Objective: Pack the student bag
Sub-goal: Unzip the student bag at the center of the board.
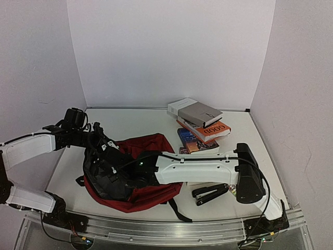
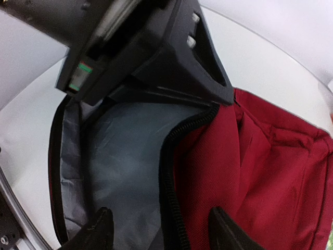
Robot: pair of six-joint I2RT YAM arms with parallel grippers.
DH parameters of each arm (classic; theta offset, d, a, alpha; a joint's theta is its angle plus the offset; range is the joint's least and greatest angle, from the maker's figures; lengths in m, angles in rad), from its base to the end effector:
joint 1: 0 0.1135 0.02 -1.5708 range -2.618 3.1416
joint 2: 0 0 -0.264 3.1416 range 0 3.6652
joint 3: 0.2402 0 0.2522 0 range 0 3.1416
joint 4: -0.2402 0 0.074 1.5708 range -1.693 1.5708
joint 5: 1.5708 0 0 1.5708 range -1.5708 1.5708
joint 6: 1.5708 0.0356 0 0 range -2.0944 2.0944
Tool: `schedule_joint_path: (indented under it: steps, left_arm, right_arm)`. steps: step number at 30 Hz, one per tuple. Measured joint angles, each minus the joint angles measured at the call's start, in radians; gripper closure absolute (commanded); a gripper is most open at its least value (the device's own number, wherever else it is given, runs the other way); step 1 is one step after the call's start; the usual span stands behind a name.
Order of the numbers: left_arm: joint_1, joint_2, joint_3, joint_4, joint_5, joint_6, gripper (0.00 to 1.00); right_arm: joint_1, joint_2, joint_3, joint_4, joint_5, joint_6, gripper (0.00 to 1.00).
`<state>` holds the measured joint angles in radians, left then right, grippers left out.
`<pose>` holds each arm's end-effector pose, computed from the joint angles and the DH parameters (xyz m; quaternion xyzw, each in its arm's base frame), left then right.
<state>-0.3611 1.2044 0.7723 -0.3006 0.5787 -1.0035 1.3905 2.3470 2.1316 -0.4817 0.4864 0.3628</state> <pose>0.2271 -0.1066 0.2424 -0.1662 0.8674 -0.4482 0.1383 0.1128 0.5262 0.2404 -0.3435 0.8159 0.1760 0.4304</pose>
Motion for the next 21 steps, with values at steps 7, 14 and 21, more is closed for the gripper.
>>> schedule_joint_path:
  steps: [7, 14, 21]
  left_arm:
    - [0.000, 0.005, 0.011, -0.009, 0.001, 0.028, 0.70]
    - [0.002, -0.033, 0.075, -0.173, -0.128, 0.139, 0.15]
    - [0.100, -0.104, 0.034, -0.322, -0.290, 0.165, 0.03]
  right_arm:
    - [-0.043, 0.014, 0.024, -0.034, 0.005, 0.035, 1.00]
    - [-0.161, -0.126, -0.223, 0.080, -0.142, 0.161, 1.00]
    - [-0.330, -0.333, -0.587, 0.313, -0.364, 0.324, 1.00]
